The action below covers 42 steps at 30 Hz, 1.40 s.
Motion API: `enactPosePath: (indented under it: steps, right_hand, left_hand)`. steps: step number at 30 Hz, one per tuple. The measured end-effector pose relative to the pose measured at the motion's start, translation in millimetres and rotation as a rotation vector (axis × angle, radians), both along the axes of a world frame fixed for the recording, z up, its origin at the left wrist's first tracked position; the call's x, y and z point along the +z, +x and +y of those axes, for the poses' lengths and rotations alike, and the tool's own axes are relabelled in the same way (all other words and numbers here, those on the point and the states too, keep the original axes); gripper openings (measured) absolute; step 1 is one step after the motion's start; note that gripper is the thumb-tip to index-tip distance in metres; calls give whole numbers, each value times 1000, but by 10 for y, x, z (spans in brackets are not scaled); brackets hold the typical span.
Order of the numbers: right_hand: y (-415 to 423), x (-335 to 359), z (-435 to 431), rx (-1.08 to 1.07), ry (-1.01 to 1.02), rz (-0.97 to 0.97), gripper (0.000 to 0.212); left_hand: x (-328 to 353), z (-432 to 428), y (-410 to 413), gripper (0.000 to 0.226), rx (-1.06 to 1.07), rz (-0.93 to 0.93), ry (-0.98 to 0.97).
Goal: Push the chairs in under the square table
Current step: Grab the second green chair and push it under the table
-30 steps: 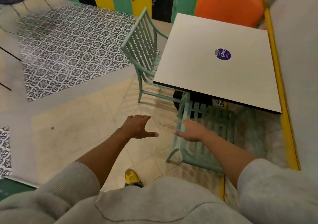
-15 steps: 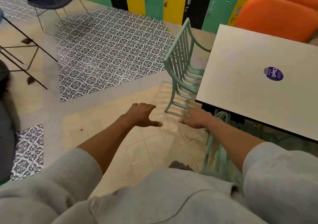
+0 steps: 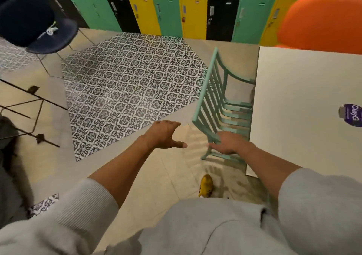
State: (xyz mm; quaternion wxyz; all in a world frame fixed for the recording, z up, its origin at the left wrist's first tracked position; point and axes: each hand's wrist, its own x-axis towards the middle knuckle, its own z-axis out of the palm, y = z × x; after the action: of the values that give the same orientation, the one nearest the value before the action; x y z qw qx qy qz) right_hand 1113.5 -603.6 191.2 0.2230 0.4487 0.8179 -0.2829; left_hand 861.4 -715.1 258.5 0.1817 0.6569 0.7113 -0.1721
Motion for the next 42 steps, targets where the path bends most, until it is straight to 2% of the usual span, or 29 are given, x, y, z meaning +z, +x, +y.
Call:
enactPosePath:
  steps: [5,9,15,20,23,27,30,33,37,38,42]
  right_hand:
    - [-223,68,745,-25,-77,-5,95]
    - [-385,100,1205,-122,-84,19,104]
    - [-613,45,1554,-282,-139,97,98]
    - [-715,-60,1675,-524,-175,149,97]
    - [-852,-104,1730,-767,-218,150,114]
    - [-1341,-168,1603,-1052,-292,173,119]
    - [-1811,-337,1435,-1187,-266,57,114]
    - [-2129,-435,1199,-1353,-289,-12,106]
    - [-2482,-547,1004,-1486,-135,-116,53]
    - [-2548,-563,1003,-1515,-100,-141,49]
    - [-2804,-581,1044,-1545,-80,-226,54]
  left_hand:
    - [162,1088,-370,110,-13,-18,58]
    - [201,1842,-546,109,-106,-7,34]
    - [62,2884,-708,106,-298,-19,9]
    - [-131,3771,-736,85,-563,-8,5]
    - [-279,4345,-705,65,-761,56,6]
    - [-457,4833,-750,64,-1113,169,-73]
    - [-629,4950,-819,59,-1321,268,-44]
    - [-838,4990,-843,55,-1451,235,-52]
    - [-1071,5126,-932,51,-1513,152,117]
    - [-1131,5167,-982,52,-1535,145,142]
    - [-1257,5218,-1185,56,-1609,156,232]
